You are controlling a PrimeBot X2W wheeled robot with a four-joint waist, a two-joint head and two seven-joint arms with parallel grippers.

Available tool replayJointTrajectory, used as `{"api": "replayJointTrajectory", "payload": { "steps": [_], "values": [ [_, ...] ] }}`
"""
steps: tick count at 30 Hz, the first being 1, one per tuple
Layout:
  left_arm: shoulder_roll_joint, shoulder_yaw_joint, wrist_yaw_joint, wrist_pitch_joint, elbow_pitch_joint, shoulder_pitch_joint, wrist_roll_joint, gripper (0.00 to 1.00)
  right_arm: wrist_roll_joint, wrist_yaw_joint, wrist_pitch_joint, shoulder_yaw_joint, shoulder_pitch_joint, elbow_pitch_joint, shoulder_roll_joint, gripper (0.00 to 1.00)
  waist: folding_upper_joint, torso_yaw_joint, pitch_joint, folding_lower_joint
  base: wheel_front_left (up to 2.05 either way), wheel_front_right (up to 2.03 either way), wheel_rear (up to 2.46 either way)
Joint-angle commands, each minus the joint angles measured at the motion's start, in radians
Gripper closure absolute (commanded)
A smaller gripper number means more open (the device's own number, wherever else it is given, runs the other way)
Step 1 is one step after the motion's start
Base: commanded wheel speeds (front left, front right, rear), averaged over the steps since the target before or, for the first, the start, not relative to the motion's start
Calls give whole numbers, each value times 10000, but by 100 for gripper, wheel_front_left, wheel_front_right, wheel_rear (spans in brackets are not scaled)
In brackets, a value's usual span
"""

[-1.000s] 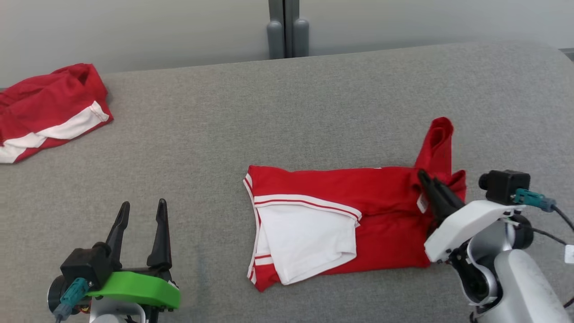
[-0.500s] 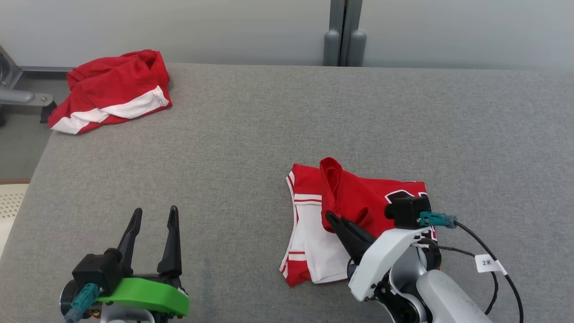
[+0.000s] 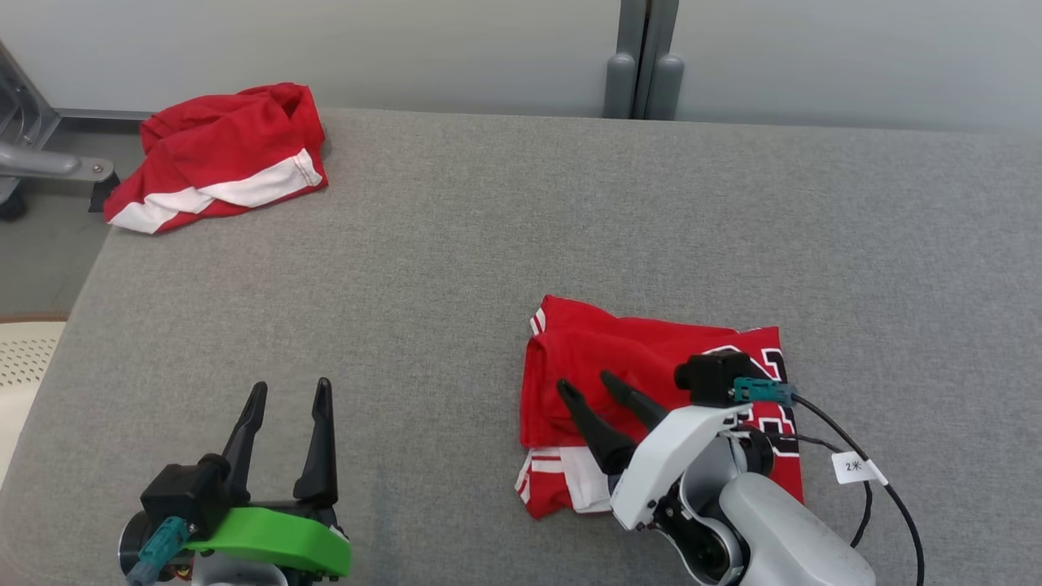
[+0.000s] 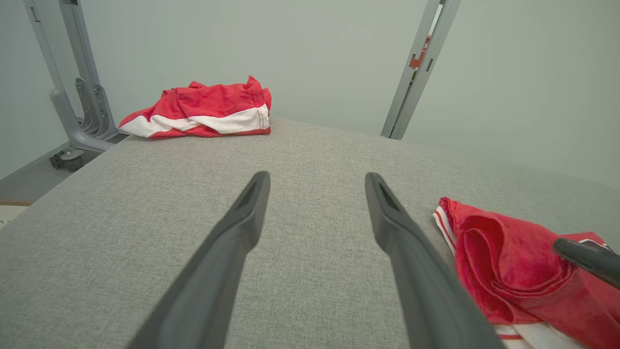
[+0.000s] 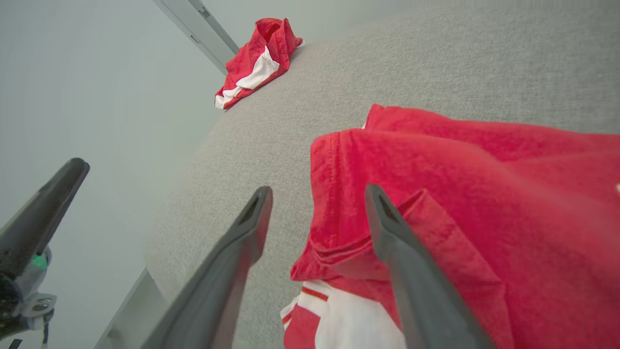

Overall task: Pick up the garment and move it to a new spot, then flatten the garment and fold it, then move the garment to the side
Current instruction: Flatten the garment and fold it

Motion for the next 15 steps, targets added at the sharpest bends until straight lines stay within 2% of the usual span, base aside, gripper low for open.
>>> {"api": "replayJointTrajectory", "payload": {
  "steps": [1, 5, 8, 15],
  "values": [
    [-21, 17, -47, -33, 23, 91, 111, 0, 22, -1, -173, 97, -157, 14, -8, 0, -1, -92, 16, 0, 0, 0, 0],
    [-66, 58, -66, -33, 1, 104, 129, 0, -243, -1, -617, 172, -250, -253, -14, 0, -1, -298, 13, 0, 0, 0, 0],
    [-113, 102, -98, -33, -19, 107, 165, 0, -743, -1, -913, -193, -146, -505, -20, 0, -1, -462, 10, 0, 0, 0, 0],
    [-217, 118, -163, -33, -14, 107, 234, 0, -3021, -1, -1281, -1785, 557, -1401, -345, 0, -1, -837, 63, 0, 0, 0, 0]
  ]
}}
